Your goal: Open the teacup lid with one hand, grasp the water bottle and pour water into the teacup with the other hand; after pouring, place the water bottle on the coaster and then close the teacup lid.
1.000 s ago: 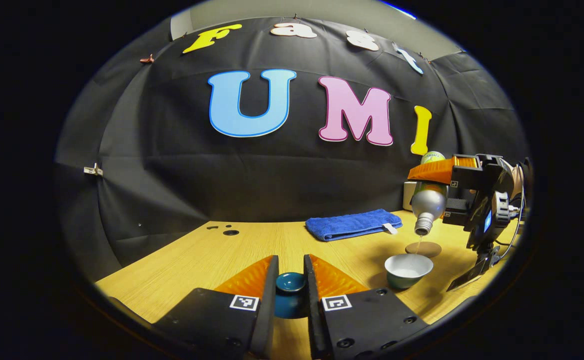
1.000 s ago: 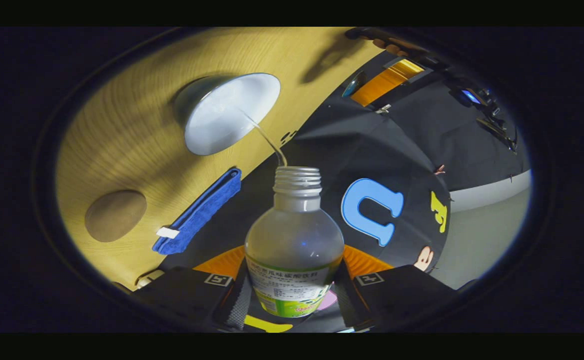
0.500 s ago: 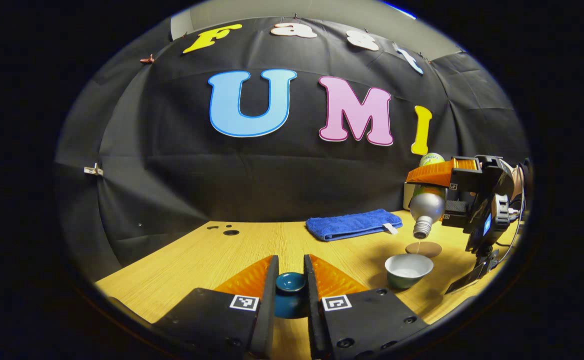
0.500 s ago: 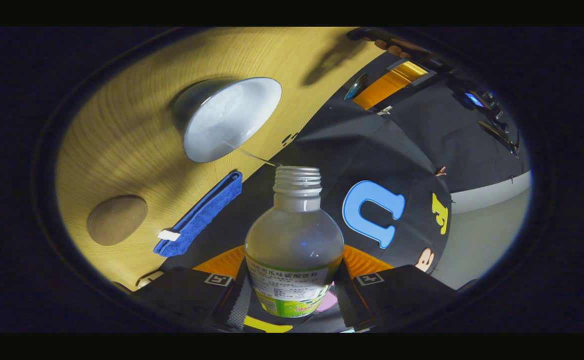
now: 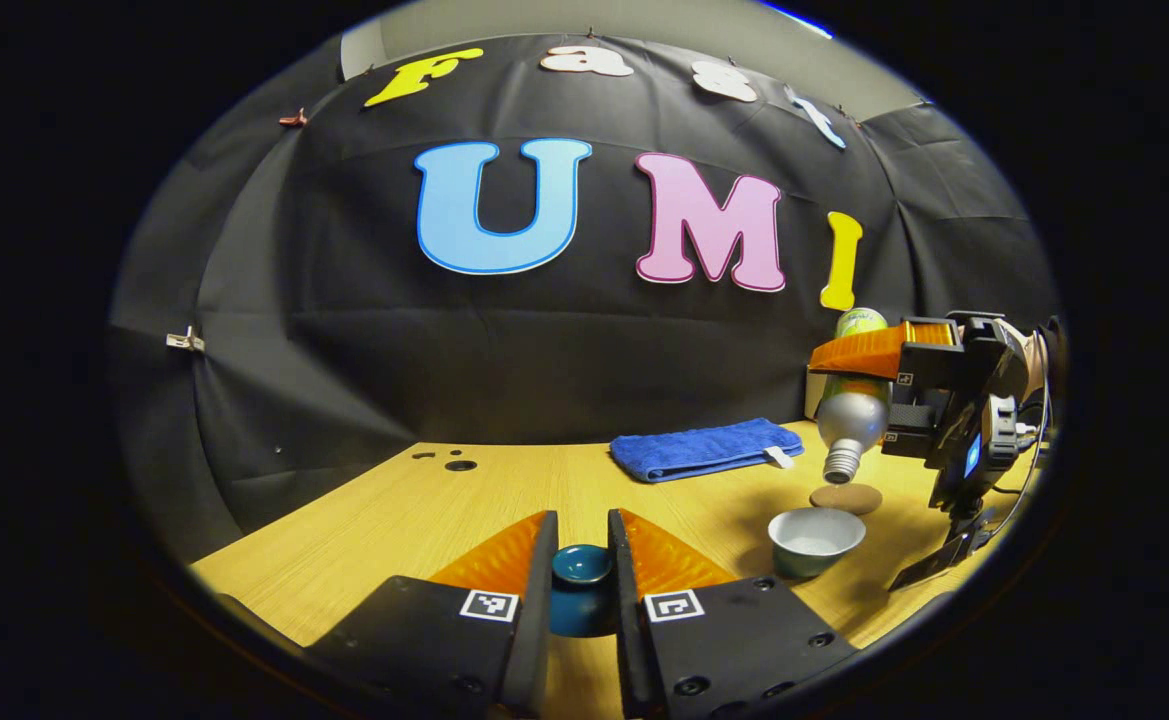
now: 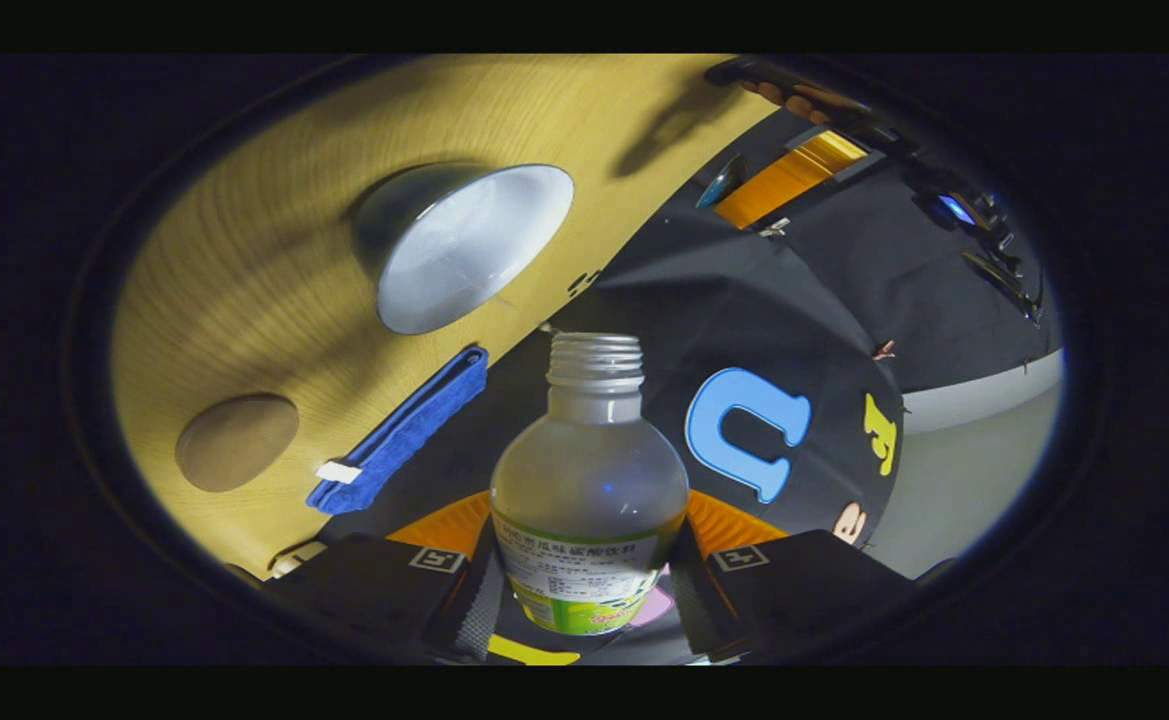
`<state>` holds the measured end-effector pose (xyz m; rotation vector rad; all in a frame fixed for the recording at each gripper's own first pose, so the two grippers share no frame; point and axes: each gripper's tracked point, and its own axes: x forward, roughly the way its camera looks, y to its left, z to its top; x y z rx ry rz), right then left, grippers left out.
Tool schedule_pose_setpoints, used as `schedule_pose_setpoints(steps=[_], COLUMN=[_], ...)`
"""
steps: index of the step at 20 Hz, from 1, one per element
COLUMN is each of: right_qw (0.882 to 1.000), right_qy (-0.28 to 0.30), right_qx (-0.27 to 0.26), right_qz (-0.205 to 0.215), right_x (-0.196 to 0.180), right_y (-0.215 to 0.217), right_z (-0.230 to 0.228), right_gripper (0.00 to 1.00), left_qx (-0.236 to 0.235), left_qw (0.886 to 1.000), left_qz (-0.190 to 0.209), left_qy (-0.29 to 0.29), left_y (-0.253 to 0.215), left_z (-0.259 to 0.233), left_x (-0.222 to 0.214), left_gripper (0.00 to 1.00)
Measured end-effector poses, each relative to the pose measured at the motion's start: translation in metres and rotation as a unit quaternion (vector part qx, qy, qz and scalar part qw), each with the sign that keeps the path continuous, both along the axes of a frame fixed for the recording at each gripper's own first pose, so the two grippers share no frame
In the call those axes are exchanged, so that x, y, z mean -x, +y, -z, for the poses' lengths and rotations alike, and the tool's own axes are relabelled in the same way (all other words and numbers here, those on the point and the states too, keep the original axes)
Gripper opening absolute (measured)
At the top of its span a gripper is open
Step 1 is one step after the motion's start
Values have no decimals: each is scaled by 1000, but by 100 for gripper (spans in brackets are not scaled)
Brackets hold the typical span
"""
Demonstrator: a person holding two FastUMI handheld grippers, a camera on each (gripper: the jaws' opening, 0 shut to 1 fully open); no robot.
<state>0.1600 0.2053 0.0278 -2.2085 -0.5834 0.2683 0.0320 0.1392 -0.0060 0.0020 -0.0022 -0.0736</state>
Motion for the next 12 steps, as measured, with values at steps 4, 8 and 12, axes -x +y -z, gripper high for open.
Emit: schedule_pose_setpoints(steps=[4, 8, 12], right_qw=[1000, 1000, 1000], right_qy=[-1, -2, -1], right_qx=[7, 5, 9], right_qz=[-2, 0, -1], right_x=[-1, -1, 1], right_y=[2, 1, 2], right_z=[3, 1, 3], right_gripper=[74, 74, 74], left_qx=[0, 0, 0], left_qw=[1000, 1000, 1000], left_qz=[6, 6, 6], left_qy=[0, 0, 0], left_y=[0, -1, -1], left_z=[1, 0, 0], left_x=[0, 0, 0], left_gripper=[32, 32, 32])
